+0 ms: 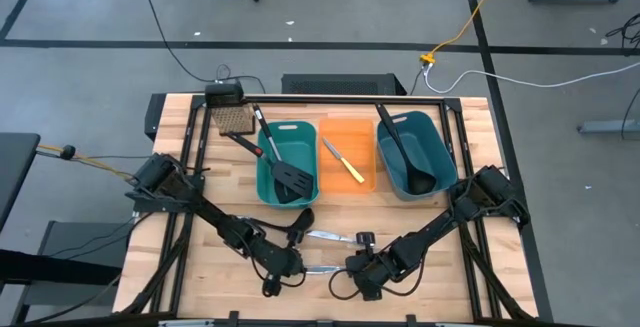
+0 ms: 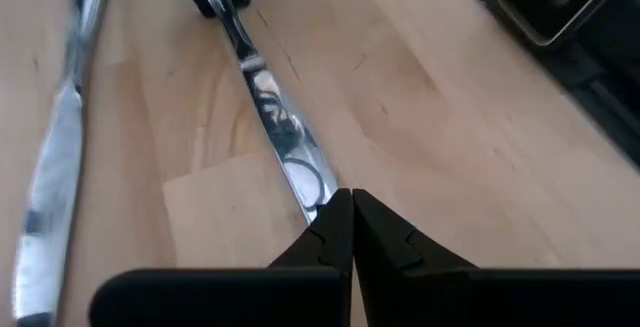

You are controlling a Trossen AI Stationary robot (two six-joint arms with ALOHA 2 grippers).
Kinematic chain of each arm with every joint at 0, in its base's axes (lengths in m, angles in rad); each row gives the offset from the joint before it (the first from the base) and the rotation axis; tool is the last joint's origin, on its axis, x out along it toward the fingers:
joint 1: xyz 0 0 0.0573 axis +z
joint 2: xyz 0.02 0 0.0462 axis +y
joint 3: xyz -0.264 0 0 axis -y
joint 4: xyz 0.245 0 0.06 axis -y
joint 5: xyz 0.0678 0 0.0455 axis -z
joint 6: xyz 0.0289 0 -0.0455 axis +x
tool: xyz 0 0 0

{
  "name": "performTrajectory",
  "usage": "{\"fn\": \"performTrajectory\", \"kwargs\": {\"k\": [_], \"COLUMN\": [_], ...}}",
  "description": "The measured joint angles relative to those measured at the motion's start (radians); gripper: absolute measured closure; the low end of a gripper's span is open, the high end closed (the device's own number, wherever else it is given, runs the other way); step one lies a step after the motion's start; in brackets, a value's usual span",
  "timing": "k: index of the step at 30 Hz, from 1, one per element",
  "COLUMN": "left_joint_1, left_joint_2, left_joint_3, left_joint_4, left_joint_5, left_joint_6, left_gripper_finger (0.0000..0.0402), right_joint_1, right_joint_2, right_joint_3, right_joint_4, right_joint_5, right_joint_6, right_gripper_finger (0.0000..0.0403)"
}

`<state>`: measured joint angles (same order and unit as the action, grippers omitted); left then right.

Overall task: Pick & Place Kitchen Items
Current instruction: Put the silver knife into the orange bin

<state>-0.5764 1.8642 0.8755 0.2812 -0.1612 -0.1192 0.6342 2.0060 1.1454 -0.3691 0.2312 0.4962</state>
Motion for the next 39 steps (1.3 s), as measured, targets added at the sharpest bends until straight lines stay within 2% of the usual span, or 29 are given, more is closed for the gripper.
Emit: {"fn": "performTrajectory", "kwargs": {"k": [5, 11, 21, 26, 39], "left_joint_1": [0.001, 0.004, -0.013, -0.012, -0.011], "left_joint_2": [0.021, 0.032, 0.034, 0.034, 0.034], "left_joint_3": [-0.002, -0.001, -0.001, -0.001, -0.001], "left_joint_4": [-0.020, -0.016, 0.035, 0.036, 0.037], "left_joint_5": [-0.060, -0.063, -0.071, -0.071, -0.070], "left_joint_6": [0.001, 0.001, 0.061, 0.060, 0.061], "left_gripper_finger": [0.0397, 0.0395, 0.0398, 0.0398, 0.0398], "right_joint_1": [0.000, 0.000, 0.000, -0.001, -0.036], "right_joint_2": [0.000, 0.000, 0.000, 0.000, -0.016], "right_joint_3": [-0.001, -0.002, -0.003, -0.003, -0.002], "right_joint_4": [0.003, 0.006, 0.013, 0.014, 0.006], "right_joint_5": [0.002, 0.007, 0.003, -0.018, -0.152], "right_joint_6": [-0.004, -0.004, 0.001, 0.022, 0.065], "right_gripper_finger": [0.0331, 0.0312, 0.0318, 0.0301, 0.0243]}}
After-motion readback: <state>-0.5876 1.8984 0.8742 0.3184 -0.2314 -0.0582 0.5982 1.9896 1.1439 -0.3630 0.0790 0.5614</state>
